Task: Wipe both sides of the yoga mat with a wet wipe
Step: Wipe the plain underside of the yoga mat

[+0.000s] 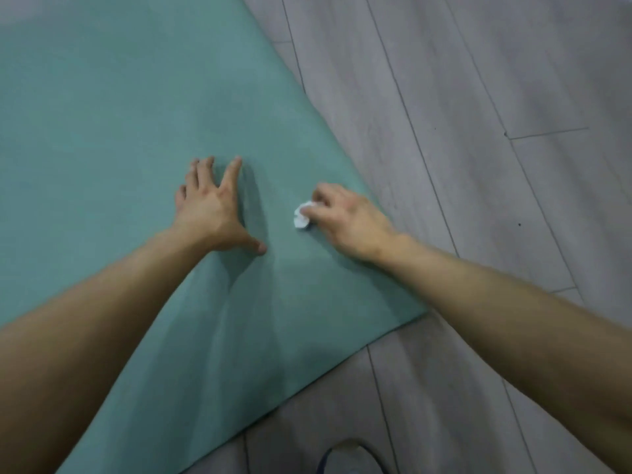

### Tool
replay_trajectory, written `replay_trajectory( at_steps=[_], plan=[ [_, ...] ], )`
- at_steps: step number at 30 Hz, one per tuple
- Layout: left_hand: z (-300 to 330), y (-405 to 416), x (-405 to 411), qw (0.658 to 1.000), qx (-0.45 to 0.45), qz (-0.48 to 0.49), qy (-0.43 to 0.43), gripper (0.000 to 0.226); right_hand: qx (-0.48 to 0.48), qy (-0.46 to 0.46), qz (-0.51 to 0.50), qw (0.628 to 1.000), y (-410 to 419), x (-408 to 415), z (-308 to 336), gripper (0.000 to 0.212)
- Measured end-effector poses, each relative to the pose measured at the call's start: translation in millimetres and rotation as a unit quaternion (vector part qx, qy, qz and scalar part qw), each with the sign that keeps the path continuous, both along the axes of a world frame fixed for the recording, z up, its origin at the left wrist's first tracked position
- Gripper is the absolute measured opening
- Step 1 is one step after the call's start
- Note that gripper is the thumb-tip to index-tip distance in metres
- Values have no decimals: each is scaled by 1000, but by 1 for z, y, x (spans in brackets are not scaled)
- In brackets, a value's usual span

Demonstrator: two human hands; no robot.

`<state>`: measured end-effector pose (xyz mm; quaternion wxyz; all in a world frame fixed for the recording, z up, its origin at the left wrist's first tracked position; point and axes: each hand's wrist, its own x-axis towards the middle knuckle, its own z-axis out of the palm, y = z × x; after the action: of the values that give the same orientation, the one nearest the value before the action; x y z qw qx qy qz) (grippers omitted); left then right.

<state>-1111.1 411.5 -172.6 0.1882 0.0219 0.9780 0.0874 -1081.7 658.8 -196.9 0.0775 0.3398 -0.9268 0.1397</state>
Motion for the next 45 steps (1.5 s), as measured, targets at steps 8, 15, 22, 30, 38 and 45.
replay_trajectory(
  at_steps=[8, 15, 22, 30, 38, 45],
  plan=[
    [-3, -7, -58, 969, -63, 37, -235, 197, -68, -90, -122, 986, 13, 58, 5, 26],
    [-11, -7, -69, 954, -62, 28, -291, 196, -127, -29, -192, 973, 16, -55, 6, 19],
    [-7, -4, -64, 955, -36, 31, -293, 195, -145, -93, -219, 960, 32, -27, 5, 43],
    [-10, -3, -62, 958, -31, 27, -284, 196, -160, -50, -243, 955, 17, -105, 11, 35],
    [-12, -3, -62, 961, -14, 25, -275, 196, -110, -84, -203, 969, 23, -16, 16, 43],
    [-13, -8, -61, 961, 2, 17, -276, 194, -52, -5, -87, 995, -20, -103, 8, 25]
  ],
)
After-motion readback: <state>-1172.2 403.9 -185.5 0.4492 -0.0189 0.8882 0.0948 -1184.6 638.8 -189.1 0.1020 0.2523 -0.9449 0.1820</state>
